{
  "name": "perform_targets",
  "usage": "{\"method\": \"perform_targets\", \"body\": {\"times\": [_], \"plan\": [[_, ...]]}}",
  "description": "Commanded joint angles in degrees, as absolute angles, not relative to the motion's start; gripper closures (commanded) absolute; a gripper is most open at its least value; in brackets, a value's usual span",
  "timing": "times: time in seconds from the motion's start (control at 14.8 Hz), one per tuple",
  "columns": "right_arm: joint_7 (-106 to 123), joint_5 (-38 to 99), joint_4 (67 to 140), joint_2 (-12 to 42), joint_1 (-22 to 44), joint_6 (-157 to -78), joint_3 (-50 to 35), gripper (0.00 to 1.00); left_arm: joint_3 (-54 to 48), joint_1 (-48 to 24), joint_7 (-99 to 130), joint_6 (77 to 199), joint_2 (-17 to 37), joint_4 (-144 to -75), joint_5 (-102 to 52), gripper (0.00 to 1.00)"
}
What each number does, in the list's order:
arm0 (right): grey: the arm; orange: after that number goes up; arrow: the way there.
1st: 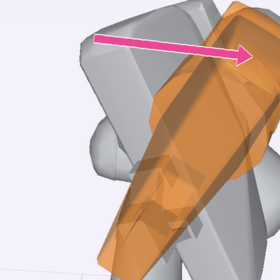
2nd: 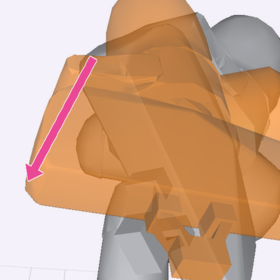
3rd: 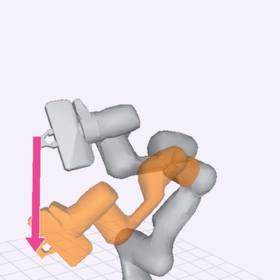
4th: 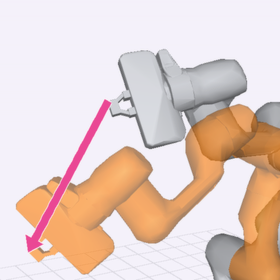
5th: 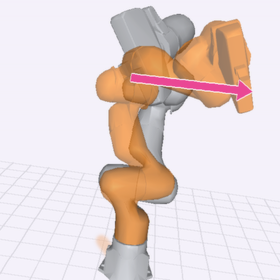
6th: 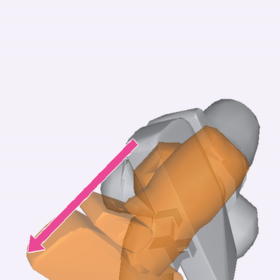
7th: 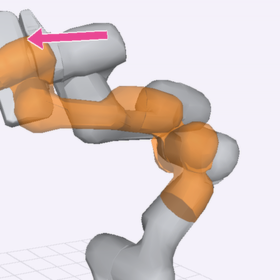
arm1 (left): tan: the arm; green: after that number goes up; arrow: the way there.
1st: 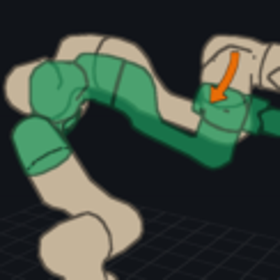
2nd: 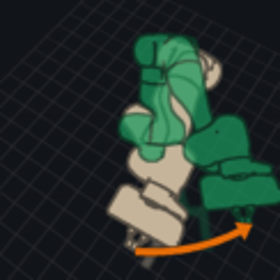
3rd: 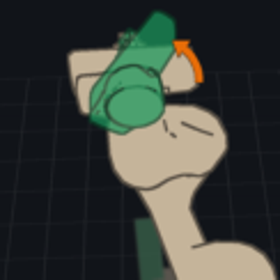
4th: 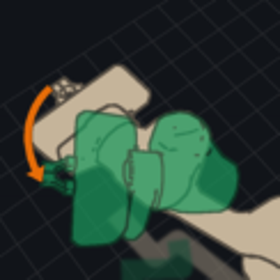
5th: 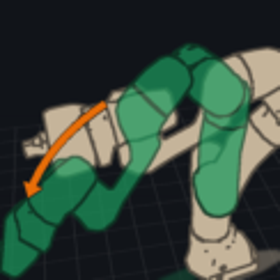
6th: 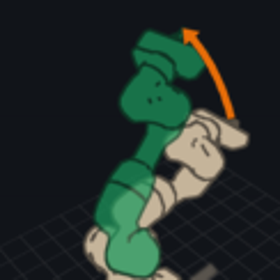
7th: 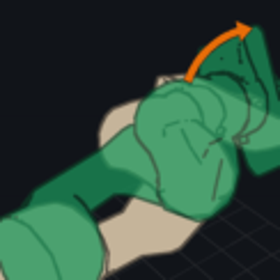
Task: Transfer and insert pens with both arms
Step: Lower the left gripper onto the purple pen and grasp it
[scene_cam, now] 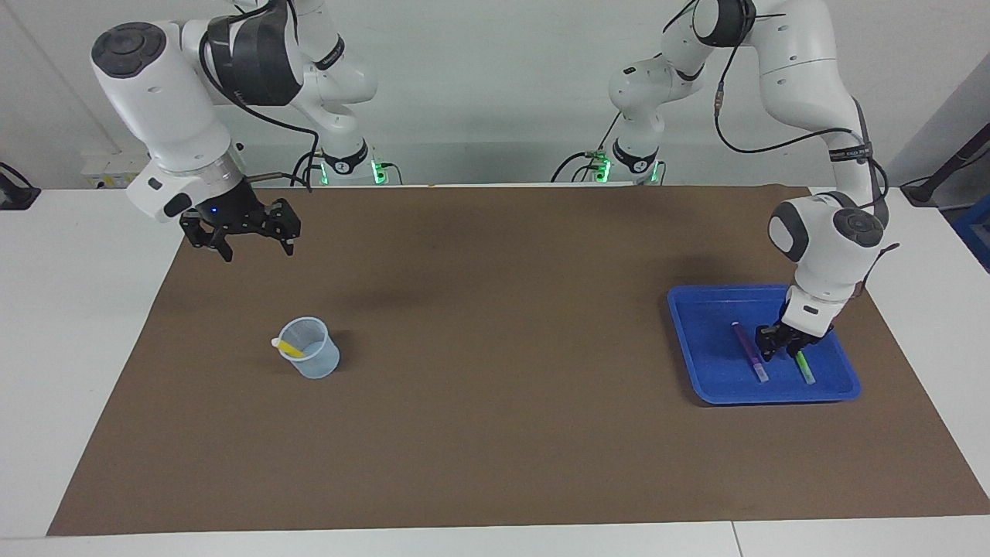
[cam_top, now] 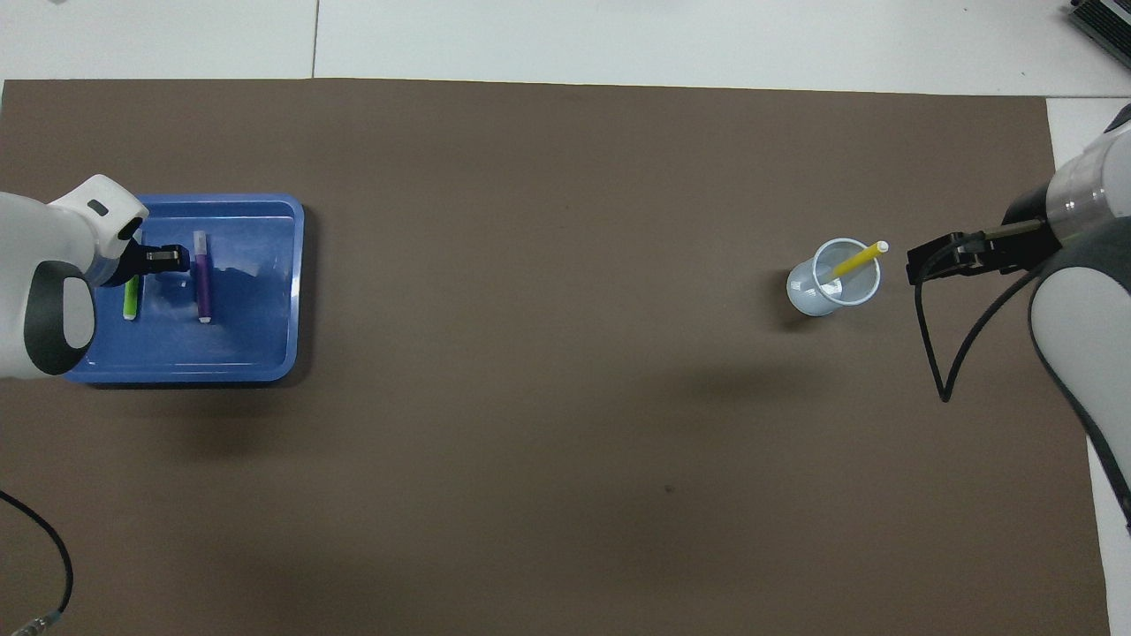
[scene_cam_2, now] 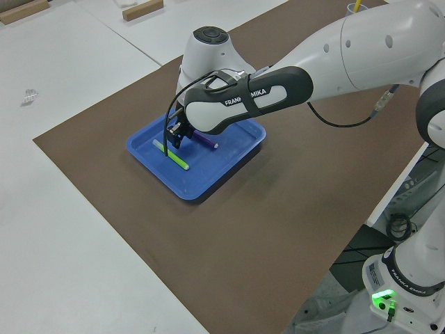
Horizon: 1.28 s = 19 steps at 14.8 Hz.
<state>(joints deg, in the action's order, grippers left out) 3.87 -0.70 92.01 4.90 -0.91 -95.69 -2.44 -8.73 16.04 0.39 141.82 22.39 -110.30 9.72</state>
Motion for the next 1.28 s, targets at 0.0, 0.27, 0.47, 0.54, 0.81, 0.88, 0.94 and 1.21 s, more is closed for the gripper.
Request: {"method": "perform_targets", "body": {"times": [0.0, 0.27, 0.47, 0.54, 0.81, 0.88, 0.94, 1.21], "plan": [[4.04, -1.93, 92.55, 4.04, -1.14, -95.1, -2.64, 0.0, -9.14, 15.73, 0.97, 142.3, 21.62, -111.1, 10.55, 0.45], [4.04, -1.93, 92.64, 4.04, -1.41, -94.84, -2.64, 0.0, -9.23, 14.68, 0.88, 131.26, 22.93, -102.6, 10.2, 0.45], [4.04, -1.93, 92.64, 3.87, -1.23, -94.31, -2.64, 0.0, -9.14, 13.36, 1.84, 130.5, 23.73, -100.98, 6.87, 0.46], [4.04, -1.93, 92.64, 3.87, -1.23, -94.57, -2.64, 0.0, -9.14, 13.27, 2.89, 132.34, 23.64, -102.64, 6.68, 0.46], [4.04, -1.93, 92.81, 3.87, -1.32, -95.01, -2.64, 0.0, -8.97, 13.0, 4.31, 137.37, 22.94, -106.96, 6.68, 0.51], [4.13, -1.93, 92.73, 3.87, -1.32, -94.92, -2.64, 0.0, -8.96, 13.44, 3.87, 137.37, 22.94, -106.96, 6.77, 0.52], [4.13, -1.93, 92.72, 3.87, -1.32, -94.66, -2.64, 0.0, -8.96, 13.62, 3.69, 137.37, 22.94, -106.96, 6.77, 0.52], [4.13, -1.85, 92.81, 3.87, -1.49, -95.18, -2.64, 0.0, -8.88, 13.62, 3.87, 139.21, 22.85, -109.24, 6.77, 0.53]]}}
